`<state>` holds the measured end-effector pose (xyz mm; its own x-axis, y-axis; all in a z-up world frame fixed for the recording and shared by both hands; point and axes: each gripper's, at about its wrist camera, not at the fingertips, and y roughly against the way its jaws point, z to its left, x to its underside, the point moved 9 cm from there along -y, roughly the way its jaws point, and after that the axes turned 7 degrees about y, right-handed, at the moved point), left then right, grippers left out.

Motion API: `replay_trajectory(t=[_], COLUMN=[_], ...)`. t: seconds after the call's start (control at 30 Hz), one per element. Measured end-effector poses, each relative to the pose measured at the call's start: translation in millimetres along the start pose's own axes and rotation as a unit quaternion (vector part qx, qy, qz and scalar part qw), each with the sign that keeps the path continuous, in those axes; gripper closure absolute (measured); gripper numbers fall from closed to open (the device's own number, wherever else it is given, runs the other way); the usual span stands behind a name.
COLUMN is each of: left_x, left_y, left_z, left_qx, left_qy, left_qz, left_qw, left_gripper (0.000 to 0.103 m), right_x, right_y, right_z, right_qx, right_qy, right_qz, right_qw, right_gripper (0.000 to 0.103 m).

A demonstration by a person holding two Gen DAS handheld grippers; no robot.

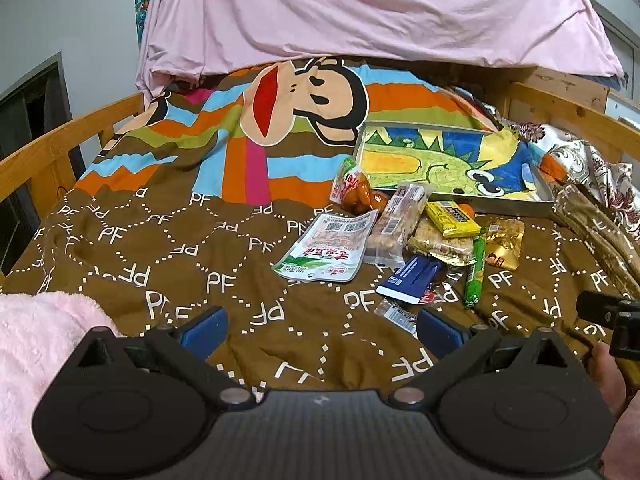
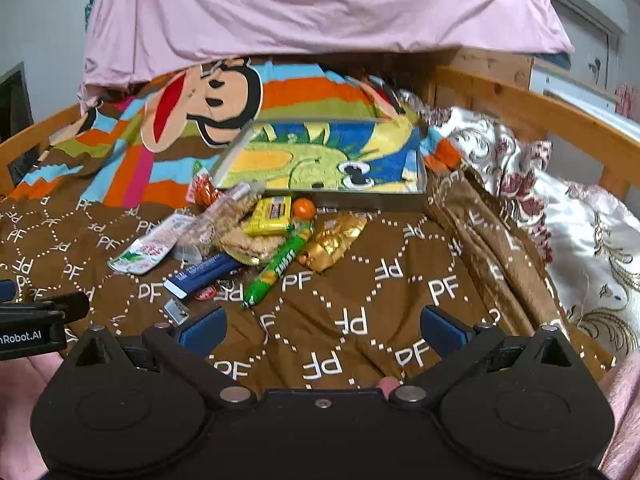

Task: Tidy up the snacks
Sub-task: 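Move the left tool toward the granola bar while the right tool approaches the yellow biscuit pack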

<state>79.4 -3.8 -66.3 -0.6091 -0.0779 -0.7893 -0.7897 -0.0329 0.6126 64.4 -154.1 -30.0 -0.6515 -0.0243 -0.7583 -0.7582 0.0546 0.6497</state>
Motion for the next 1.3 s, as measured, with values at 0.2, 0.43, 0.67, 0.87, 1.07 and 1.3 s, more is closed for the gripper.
replay_trajectory(t=[0.2, 0.43, 0.67, 0.87, 1.07, 1.3], left_x=[-2.7, -10.5, -27.9, -55.6, -83.4, -113.9], left_y=[-10.5, -30.9, -56.3, -73.0, -96.5, -113.9], left_z=[-2.7, -22.3, -44.7, -53.7, -46.4, -40.6], left_qx=[0.001, 0.029, 0.039, 0.043, 0.041, 0.027], left_qy=[-0.007, -0.05, -0.096, -0.137, -0.145, -0.146], left_qz=[0.028, 0.071, 0.096, 0.098, 0.119, 0.111], left_qw=[0.9996, 0.9958, 0.99, 0.9847, 0.9814, 0.9827], left_gripper=[0.001, 0.001, 0.001, 0.001, 0.001, 0.001], right_x=[1.3, -7.6, -27.5, -52.3, -85.7, -115.3], right_y=[-14.3, -31.7, -49.7, -62.5, -73.1, -95.6], right_z=[0.8, -1.3, -6.8, 0.8, 6.3, 11.6], right_qx=[-0.012, -0.02, -0.033, -0.06, -0.047, -0.066], right_qy=[0.0, 0.028, 0.036, 0.037, 0.067, 0.049], right_qz=[0.038, 0.067, 0.09, 0.111, 0.112, 0.128], right_qw=[0.999, 0.997, 0.995, 0.991, 0.99, 0.988], right_gripper=[0.001, 0.001, 0.001, 0.001, 0.001, 0.001])
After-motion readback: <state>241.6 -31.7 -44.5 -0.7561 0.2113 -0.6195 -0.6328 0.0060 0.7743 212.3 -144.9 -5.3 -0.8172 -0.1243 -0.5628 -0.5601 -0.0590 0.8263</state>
